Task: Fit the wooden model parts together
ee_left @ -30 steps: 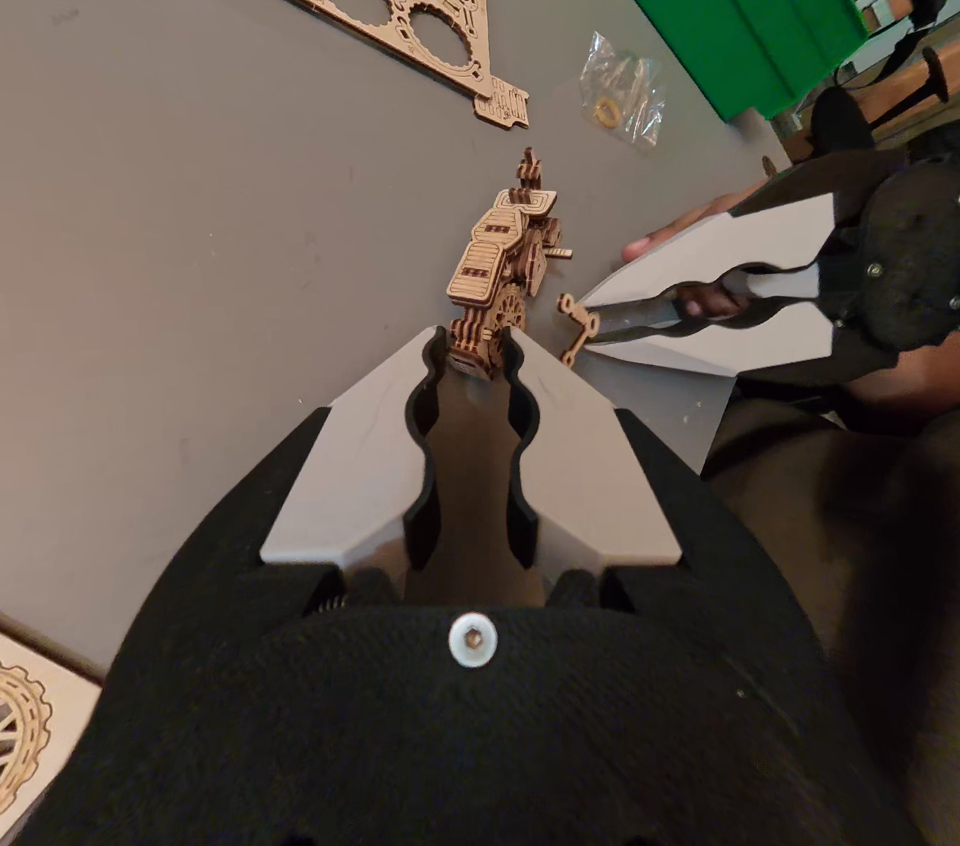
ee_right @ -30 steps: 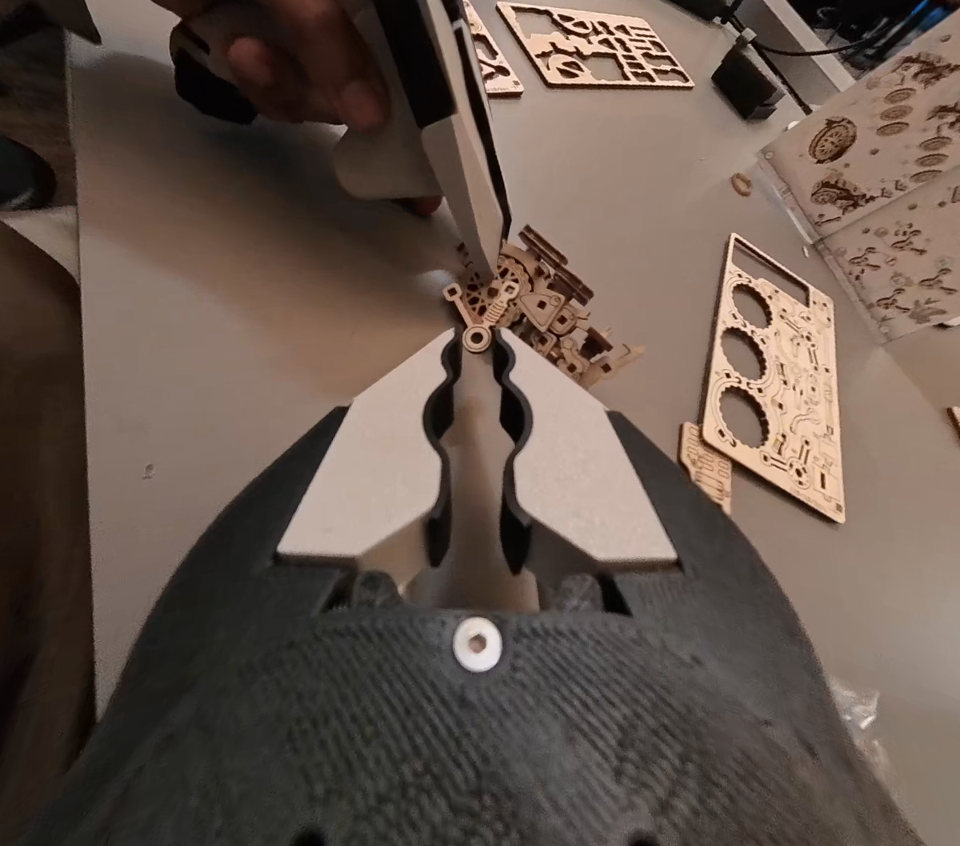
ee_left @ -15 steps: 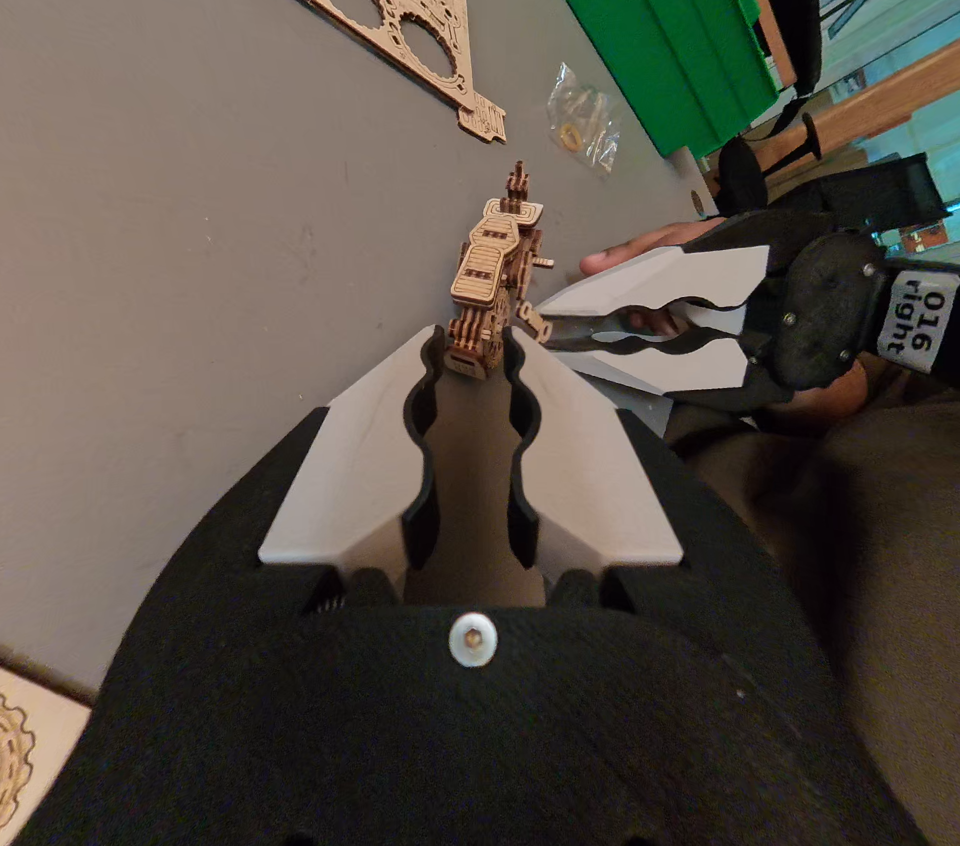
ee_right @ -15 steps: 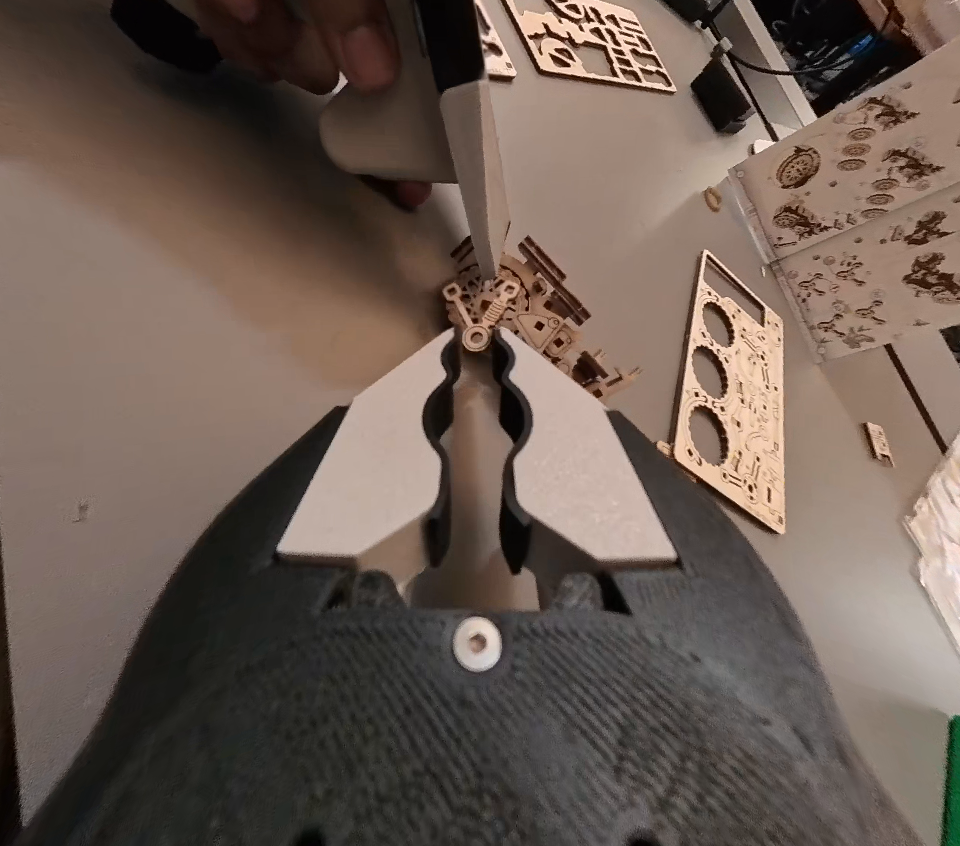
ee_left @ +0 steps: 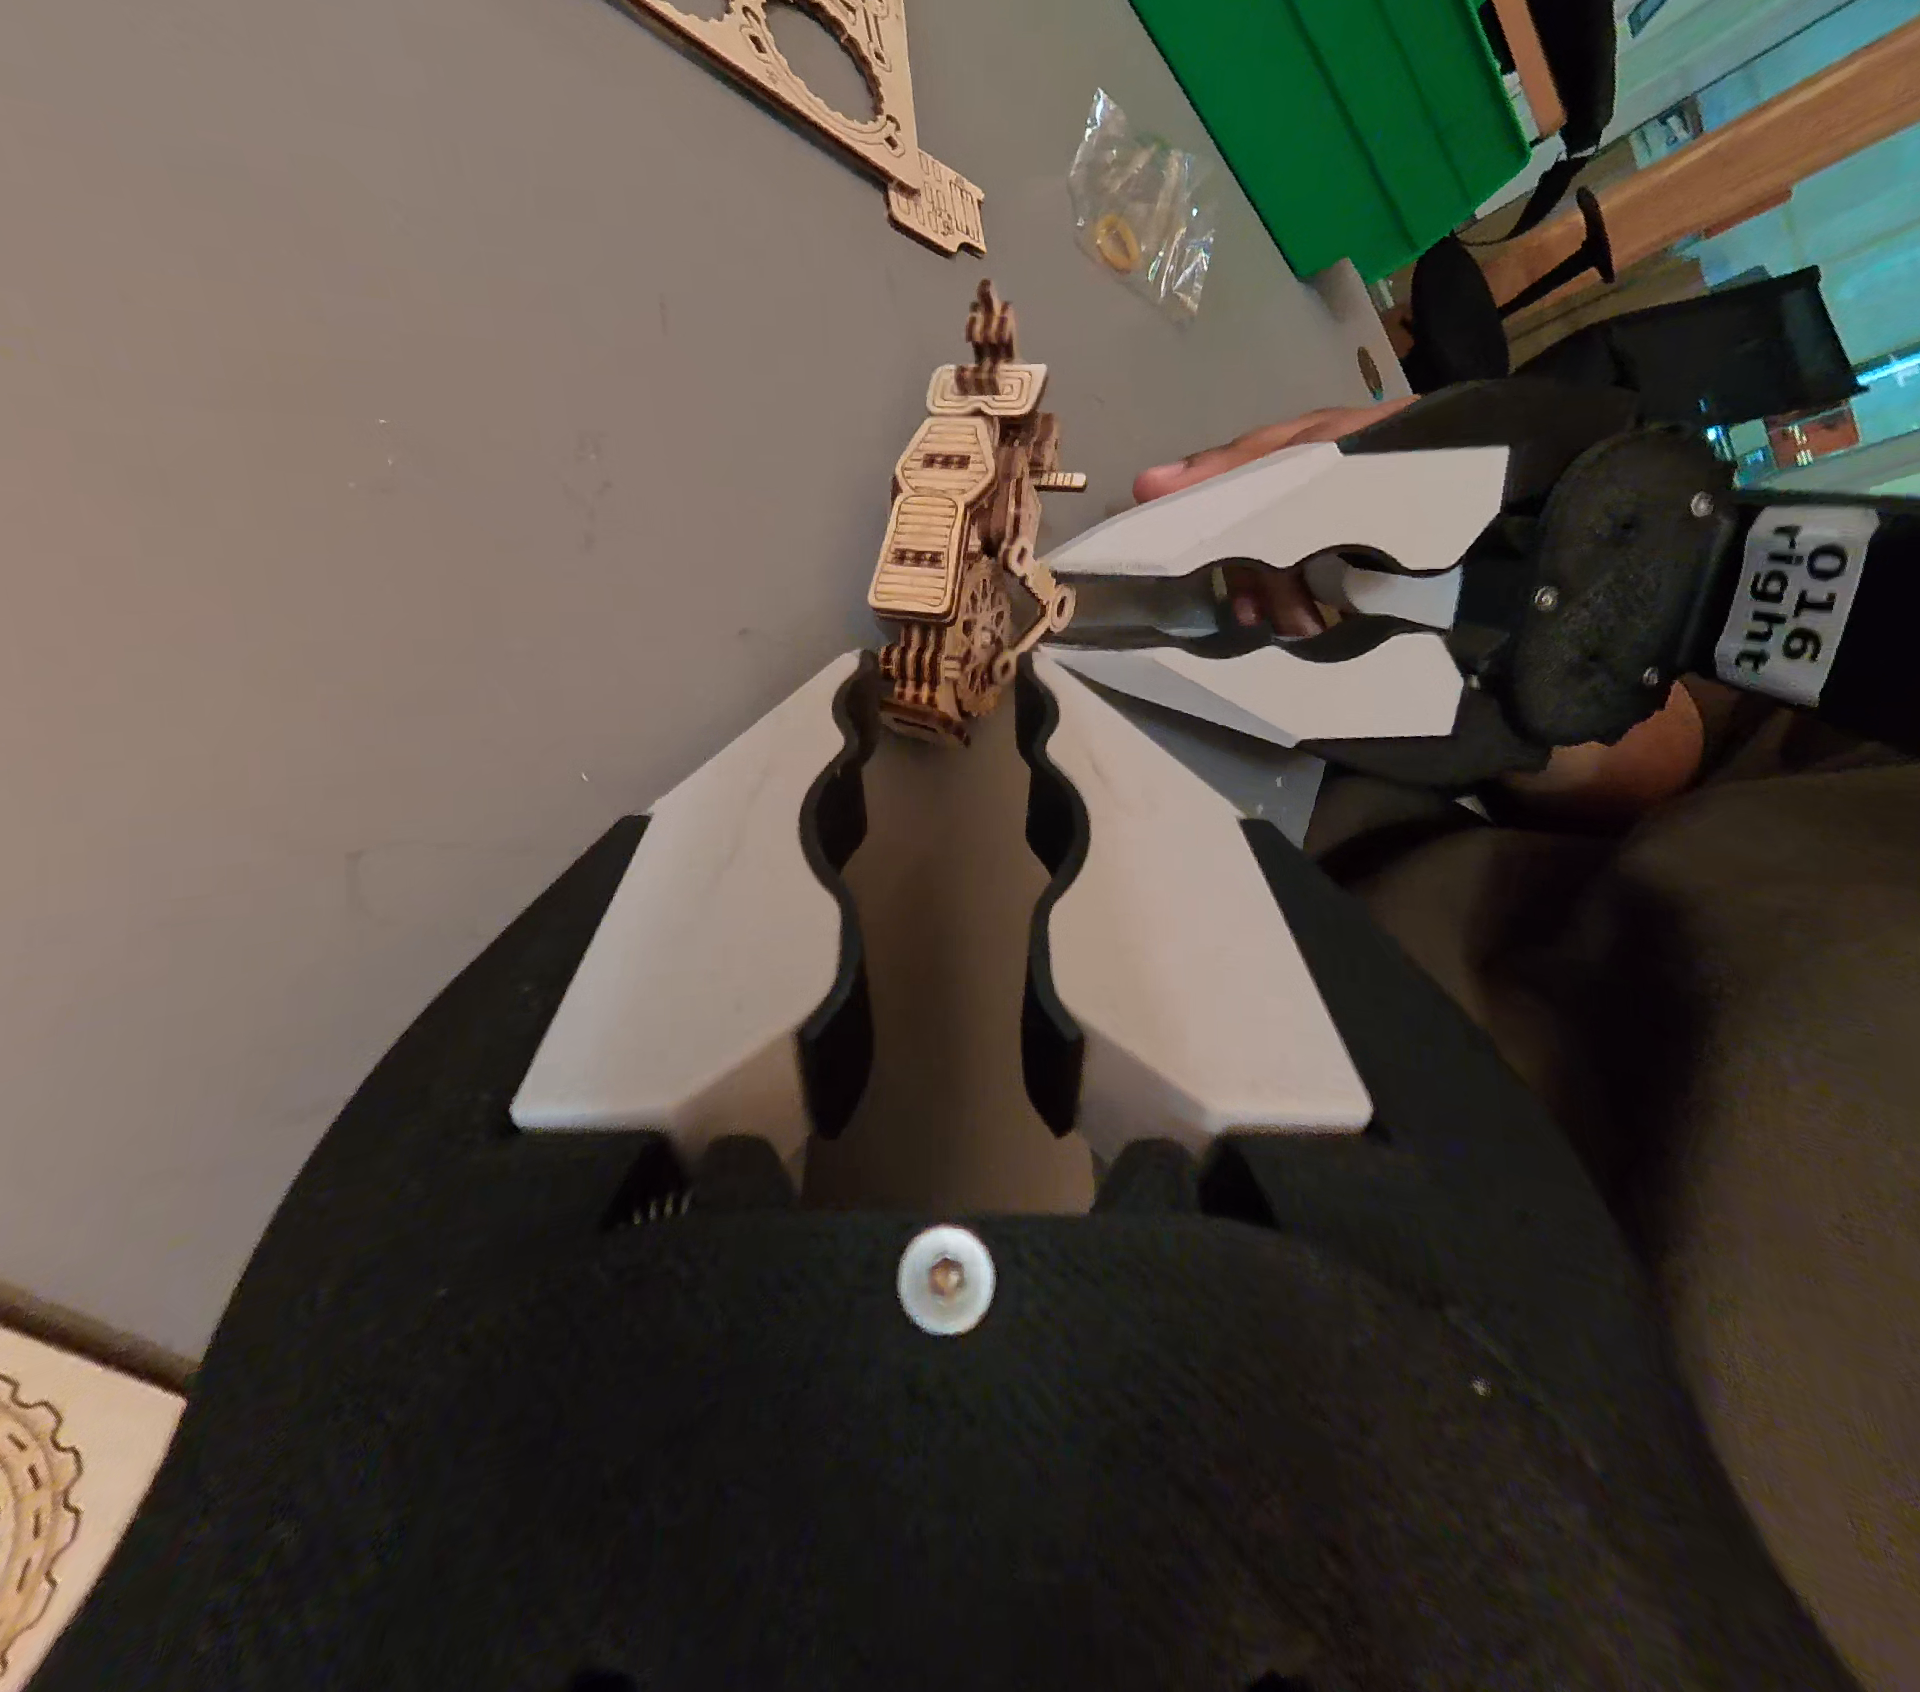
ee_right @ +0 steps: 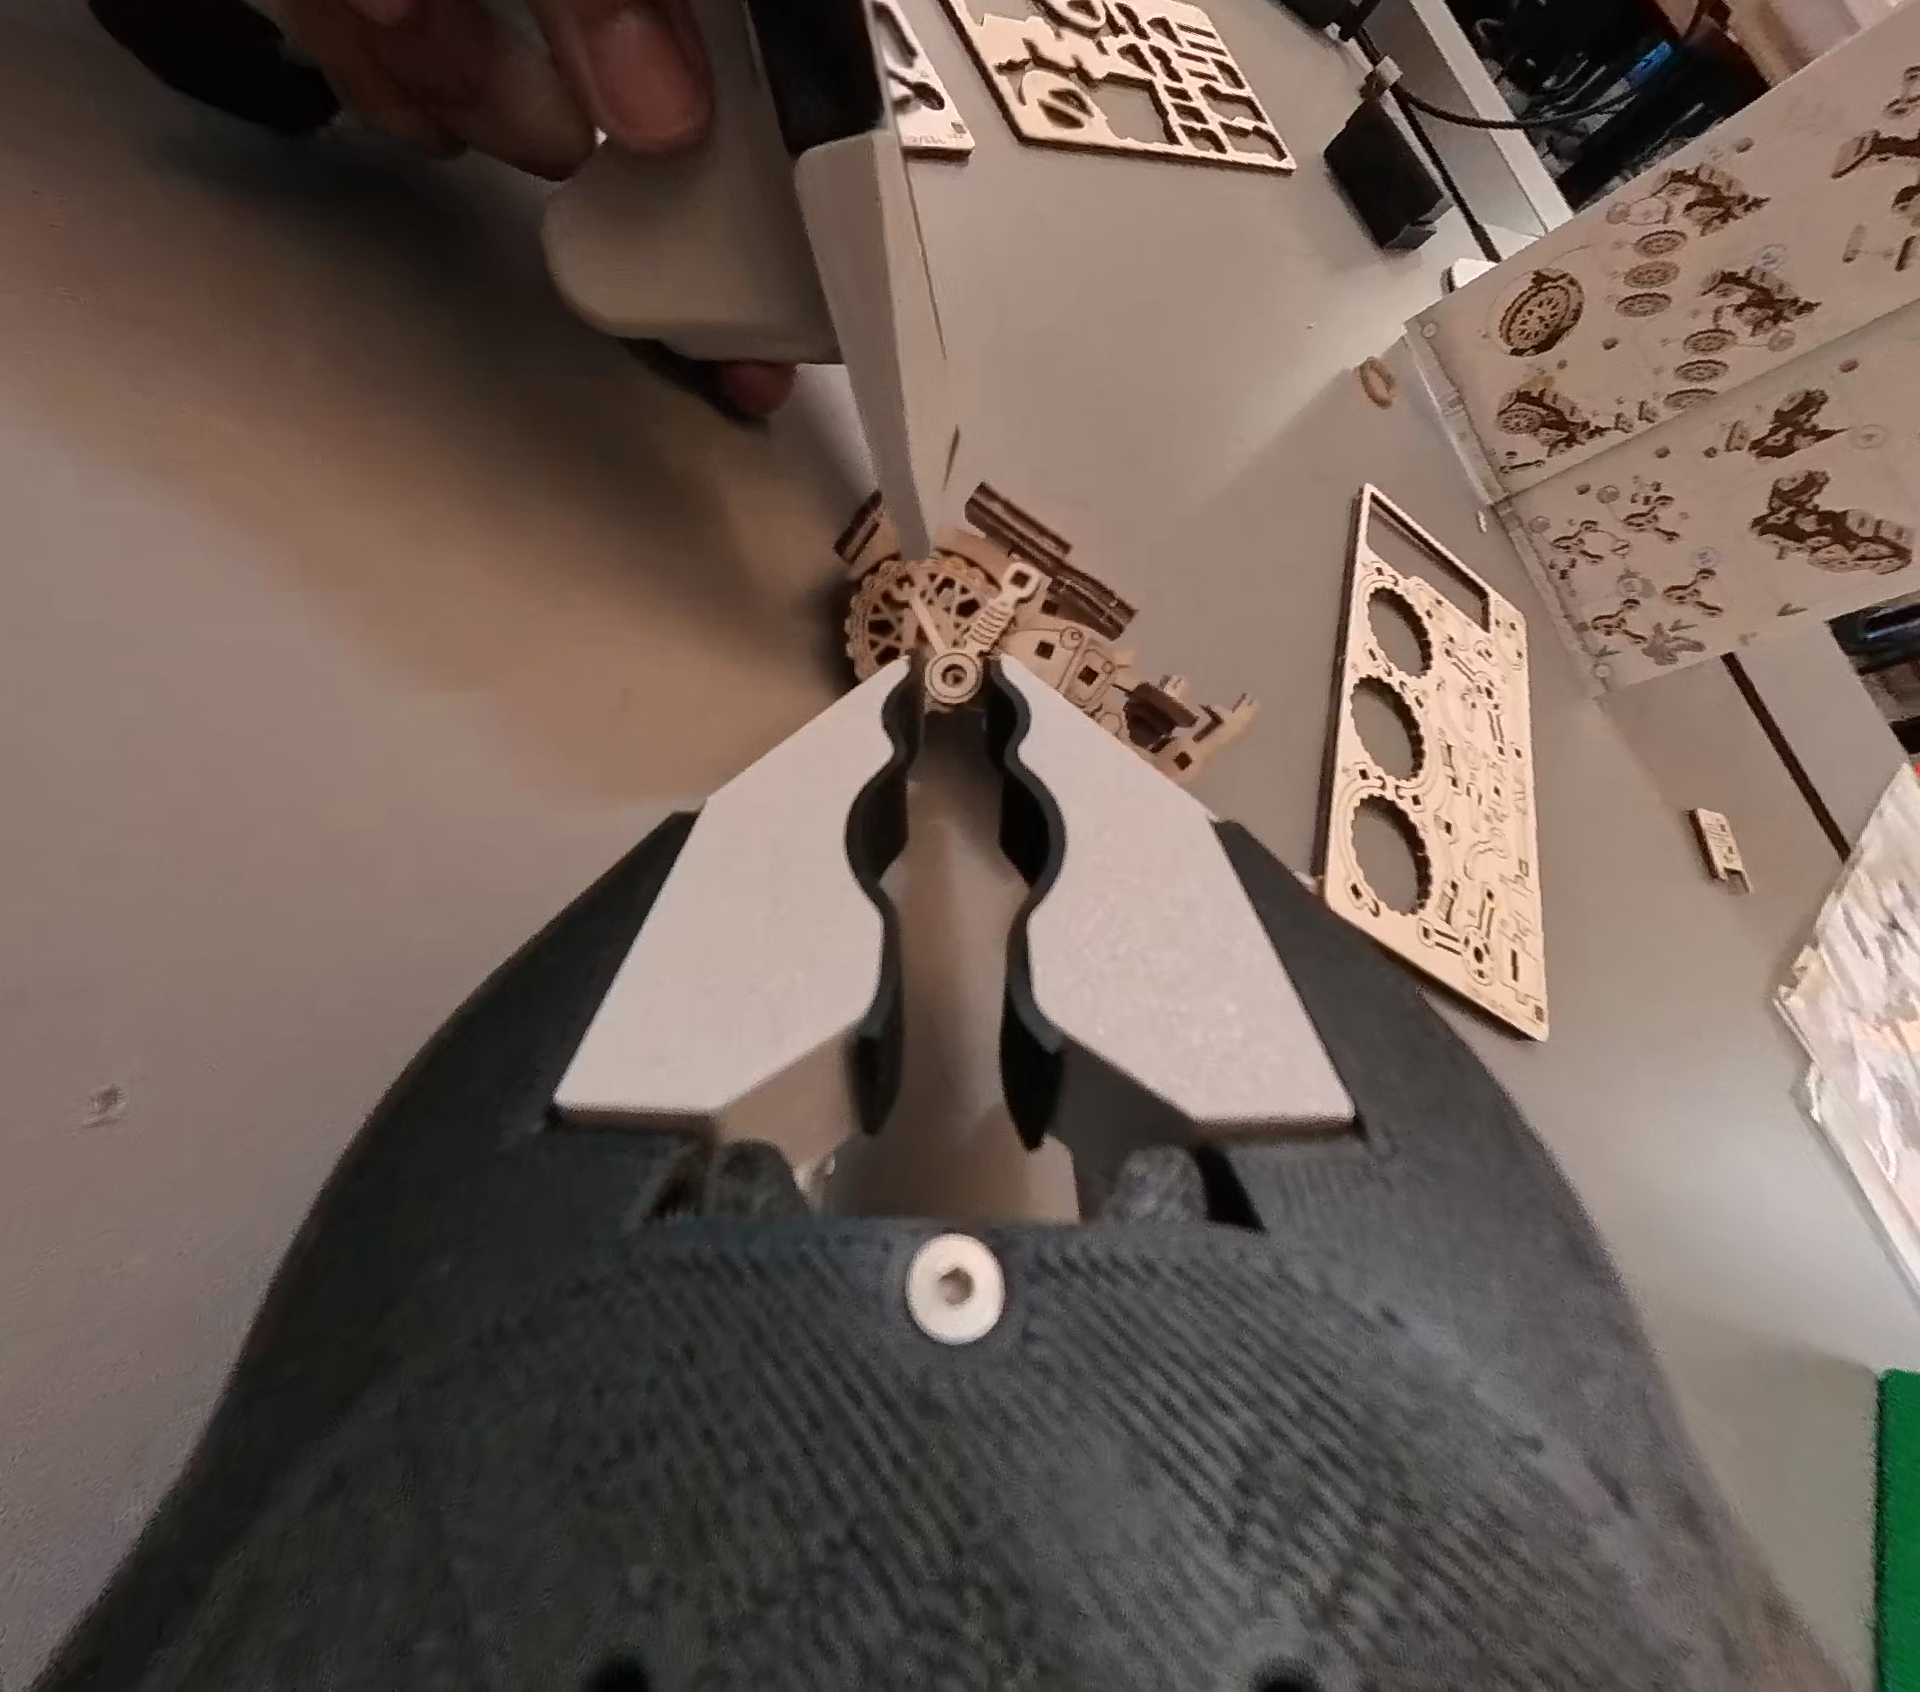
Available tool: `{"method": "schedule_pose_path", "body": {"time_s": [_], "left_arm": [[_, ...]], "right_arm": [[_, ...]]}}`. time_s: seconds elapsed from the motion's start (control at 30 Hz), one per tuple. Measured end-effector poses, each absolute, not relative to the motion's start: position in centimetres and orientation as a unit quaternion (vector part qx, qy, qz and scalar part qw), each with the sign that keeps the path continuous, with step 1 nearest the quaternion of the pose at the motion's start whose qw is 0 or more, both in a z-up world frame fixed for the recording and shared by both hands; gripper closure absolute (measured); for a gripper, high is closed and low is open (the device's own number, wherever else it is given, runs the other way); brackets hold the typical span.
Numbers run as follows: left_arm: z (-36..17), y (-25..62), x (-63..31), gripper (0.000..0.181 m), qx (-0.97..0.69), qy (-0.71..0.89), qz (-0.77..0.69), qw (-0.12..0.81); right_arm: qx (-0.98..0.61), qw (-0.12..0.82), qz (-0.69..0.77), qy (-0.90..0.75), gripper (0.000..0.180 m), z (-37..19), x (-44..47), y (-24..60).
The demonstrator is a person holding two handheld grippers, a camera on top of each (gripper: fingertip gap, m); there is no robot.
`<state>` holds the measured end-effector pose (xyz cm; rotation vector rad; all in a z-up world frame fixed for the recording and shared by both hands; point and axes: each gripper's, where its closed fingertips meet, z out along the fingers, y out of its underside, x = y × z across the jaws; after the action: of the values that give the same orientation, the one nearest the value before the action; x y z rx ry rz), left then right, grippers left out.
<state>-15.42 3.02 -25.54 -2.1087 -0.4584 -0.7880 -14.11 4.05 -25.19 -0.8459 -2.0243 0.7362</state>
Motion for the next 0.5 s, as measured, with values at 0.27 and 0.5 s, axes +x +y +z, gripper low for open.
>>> {"method": "schedule_pose_path", "body": {"time_s": [0.27,0.5], "left_arm": [[-25.86,2.9,-15.08,0.156,-0.849,-0.169,-0.3,0.402],[-25.9,2.91,-15.12,0.157,-0.848,-0.17,-0.3,0.402]], "right_arm": [[-0.383,0.356,0.341,-0.781,0.171,-24.95,-14.04,3.72],[-0.395,0.339,0.348,-0.78,0.17,-25.13,-14.1,3.66]]}}
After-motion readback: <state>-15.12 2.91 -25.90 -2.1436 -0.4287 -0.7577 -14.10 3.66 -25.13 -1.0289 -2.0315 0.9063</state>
